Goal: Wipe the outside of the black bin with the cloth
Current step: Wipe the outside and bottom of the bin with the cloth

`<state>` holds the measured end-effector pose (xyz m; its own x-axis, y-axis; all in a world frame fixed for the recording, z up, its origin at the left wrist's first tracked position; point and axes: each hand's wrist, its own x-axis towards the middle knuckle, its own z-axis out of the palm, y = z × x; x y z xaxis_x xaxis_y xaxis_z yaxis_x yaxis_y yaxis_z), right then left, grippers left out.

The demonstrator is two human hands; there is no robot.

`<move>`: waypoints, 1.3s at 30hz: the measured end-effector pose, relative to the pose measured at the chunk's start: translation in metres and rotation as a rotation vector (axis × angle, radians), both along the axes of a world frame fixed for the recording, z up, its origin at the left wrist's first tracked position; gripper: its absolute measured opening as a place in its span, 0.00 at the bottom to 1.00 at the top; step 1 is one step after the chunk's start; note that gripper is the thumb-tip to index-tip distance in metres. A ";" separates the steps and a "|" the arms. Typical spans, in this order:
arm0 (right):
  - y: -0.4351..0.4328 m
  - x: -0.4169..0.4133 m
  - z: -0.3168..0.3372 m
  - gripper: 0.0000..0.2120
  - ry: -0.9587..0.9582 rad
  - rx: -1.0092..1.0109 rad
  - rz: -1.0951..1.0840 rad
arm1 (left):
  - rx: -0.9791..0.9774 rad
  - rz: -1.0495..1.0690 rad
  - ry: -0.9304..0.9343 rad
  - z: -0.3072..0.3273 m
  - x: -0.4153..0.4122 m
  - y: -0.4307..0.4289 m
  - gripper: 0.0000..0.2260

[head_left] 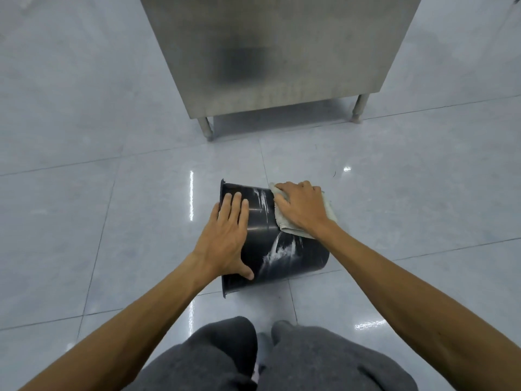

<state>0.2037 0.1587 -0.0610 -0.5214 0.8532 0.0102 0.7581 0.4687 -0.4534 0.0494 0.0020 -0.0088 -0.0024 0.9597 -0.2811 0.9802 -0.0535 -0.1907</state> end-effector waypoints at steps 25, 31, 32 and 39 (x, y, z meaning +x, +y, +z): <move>-0.122 0.048 -0.032 0.29 0.004 0.191 0.113 | 0.194 -0.043 -0.140 -0.009 -0.028 -0.001 0.44; -0.107 0.013 -0.014 0.31 -0.087 0.047 0.069 | 0.210 -0.066 -0.157 -0.020 -0.032 -0.023 0.51; -0.098 0.004 -0.013 0.31 -0.097 0.023 0.076 | 0.207 -0.061 -0.156 -0.020 -0.032 -0.027 0.52; -0.088 -0.006 -0.011 0.30 -0.132 0.059 0.102 | 0.168 0.039 -0.158 -0.018 -0.026 -0.022 0.53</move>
<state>0.1973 0.0702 -0.0715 -0.6057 0.7955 -0.0156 0.7561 0.5694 -0.3227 0.0231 -0.0202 -0.0270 -0.0086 0.9931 -0.1170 0.9993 0.0042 -0.0379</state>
